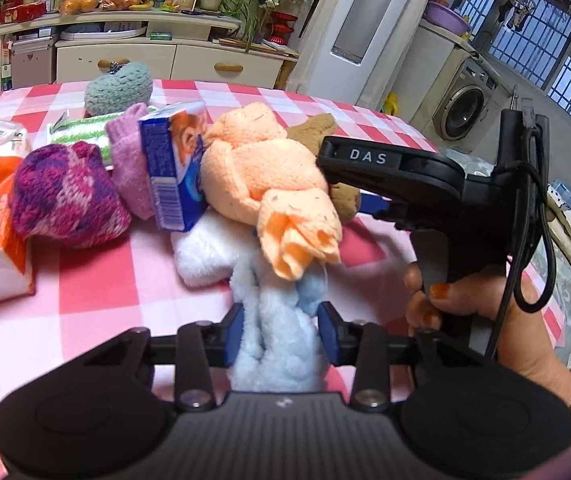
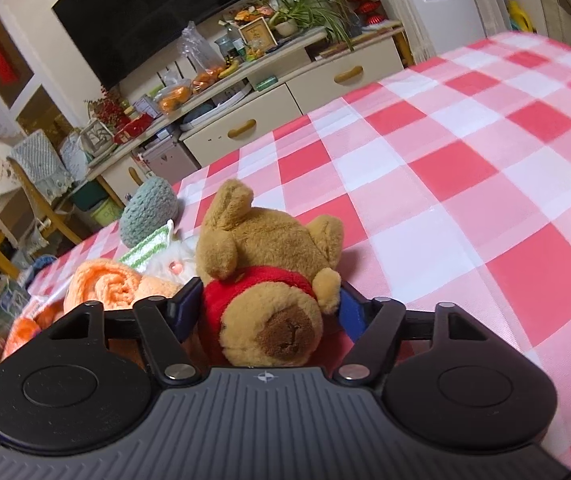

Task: Organize soft objects
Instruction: 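Grasp the light blue plush with the left gripper while the right grasps the teddy bear, then carry the blue plush and teddy bear into the cardboard box and release both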

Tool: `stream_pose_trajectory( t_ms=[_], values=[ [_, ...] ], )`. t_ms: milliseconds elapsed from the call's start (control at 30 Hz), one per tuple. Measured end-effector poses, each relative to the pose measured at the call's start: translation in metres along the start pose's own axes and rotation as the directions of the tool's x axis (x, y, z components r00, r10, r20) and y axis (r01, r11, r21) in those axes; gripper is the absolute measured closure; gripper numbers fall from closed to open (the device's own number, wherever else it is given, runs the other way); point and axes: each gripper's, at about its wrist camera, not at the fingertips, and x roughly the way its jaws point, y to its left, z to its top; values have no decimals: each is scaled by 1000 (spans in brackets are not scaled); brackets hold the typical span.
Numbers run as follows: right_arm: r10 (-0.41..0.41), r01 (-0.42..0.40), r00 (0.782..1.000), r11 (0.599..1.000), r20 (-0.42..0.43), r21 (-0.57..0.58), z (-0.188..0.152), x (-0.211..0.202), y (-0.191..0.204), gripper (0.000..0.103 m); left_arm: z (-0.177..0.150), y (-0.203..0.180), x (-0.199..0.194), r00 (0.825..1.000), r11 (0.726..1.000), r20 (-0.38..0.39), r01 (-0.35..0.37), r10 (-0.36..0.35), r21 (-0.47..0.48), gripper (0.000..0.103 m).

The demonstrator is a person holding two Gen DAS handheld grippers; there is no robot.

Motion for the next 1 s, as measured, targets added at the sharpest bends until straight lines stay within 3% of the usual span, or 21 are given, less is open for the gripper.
stream_pose_trajectory(
  t_ms=[600,1000],
  values=[
    [-111,120,987,990,114,-69,-2,-20,-4,22,-10,26,-40,997,999,63,-34,36,-39,69],
    [-122,117,988,991,98,62,-13,-17,0,22,-7,38,-60,989,998,136,-45,52,-49,69]
  ],
)
